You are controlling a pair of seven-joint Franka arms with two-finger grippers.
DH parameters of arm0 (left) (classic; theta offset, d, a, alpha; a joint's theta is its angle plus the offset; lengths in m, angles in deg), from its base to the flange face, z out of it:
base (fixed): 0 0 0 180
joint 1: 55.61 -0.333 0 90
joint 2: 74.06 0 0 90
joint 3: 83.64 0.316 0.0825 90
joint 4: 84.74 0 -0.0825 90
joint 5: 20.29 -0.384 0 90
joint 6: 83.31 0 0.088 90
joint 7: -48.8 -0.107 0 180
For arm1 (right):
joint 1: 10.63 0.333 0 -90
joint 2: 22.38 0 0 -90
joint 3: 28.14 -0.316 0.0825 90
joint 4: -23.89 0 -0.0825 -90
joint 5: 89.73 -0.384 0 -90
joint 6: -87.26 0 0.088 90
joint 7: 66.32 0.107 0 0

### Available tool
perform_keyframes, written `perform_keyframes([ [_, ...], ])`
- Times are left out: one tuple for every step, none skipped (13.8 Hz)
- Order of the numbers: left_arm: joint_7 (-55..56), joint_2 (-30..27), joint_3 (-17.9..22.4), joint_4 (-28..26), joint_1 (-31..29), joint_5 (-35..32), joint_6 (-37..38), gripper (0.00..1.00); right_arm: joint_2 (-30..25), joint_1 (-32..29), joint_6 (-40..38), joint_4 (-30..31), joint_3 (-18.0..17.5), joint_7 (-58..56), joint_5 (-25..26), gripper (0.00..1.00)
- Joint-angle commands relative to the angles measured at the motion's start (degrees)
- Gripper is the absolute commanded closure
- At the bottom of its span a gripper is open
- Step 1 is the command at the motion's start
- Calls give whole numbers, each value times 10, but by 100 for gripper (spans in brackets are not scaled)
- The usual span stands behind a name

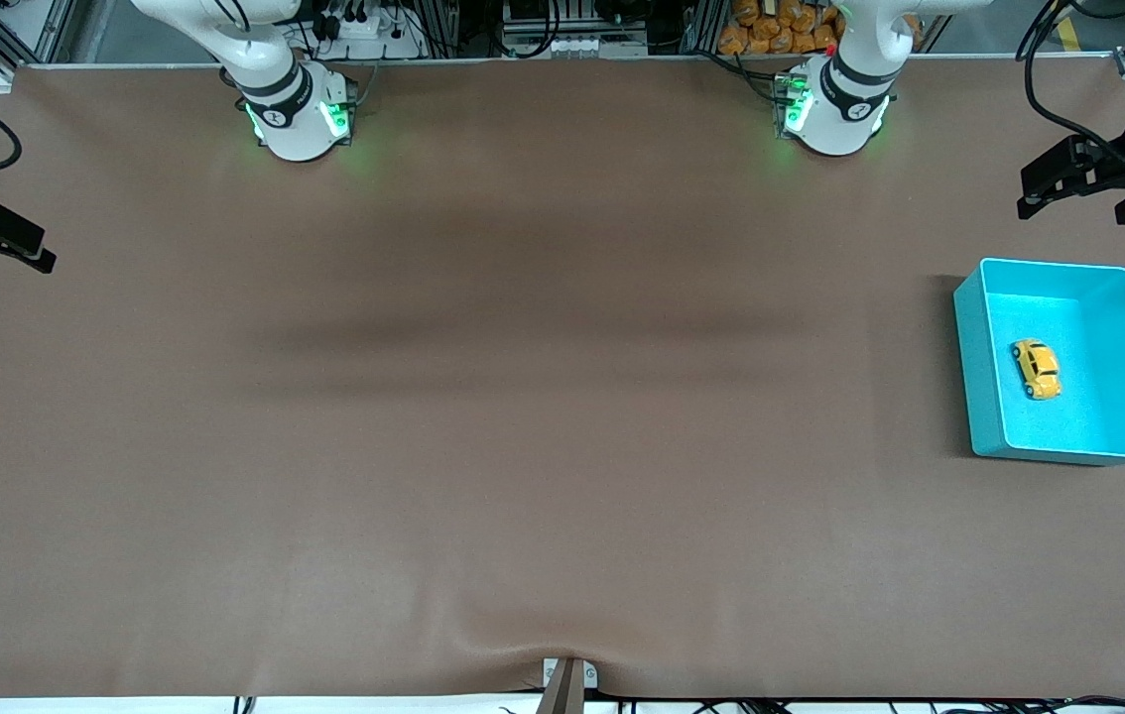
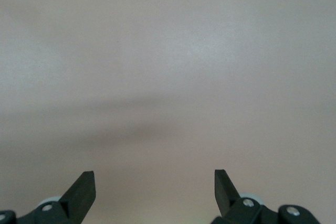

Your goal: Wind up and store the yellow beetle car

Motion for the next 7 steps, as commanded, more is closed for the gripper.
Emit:
perform_keyframes([
  [-7,-5,2,1,-1,5,3,0,-6,-8,2,6,-7,2,5,0],
  [-7,-4,3,1,-1,5,2,0,-6,-8,2,7,-7,3,5,0],
  [-7,-4,3,0,-1,5,2,0,-6,-8,3,6,-7,3,5,0],
  [-8,-4,4,0,-1,5,1,0,-6,-8,2,6,-7,2,5,0],
  [-8,-4,4,0,-1,5,1,0,-6,-8,2,5,-7,2,6,0],
  [-8,-4,4,0,-1,5,1,0,-6,-8,1,6,-8,3,5,0],
  [-7,-4,4,0,-1,5,1,0,-6,-8,2,7,-8,3,5,0],
])
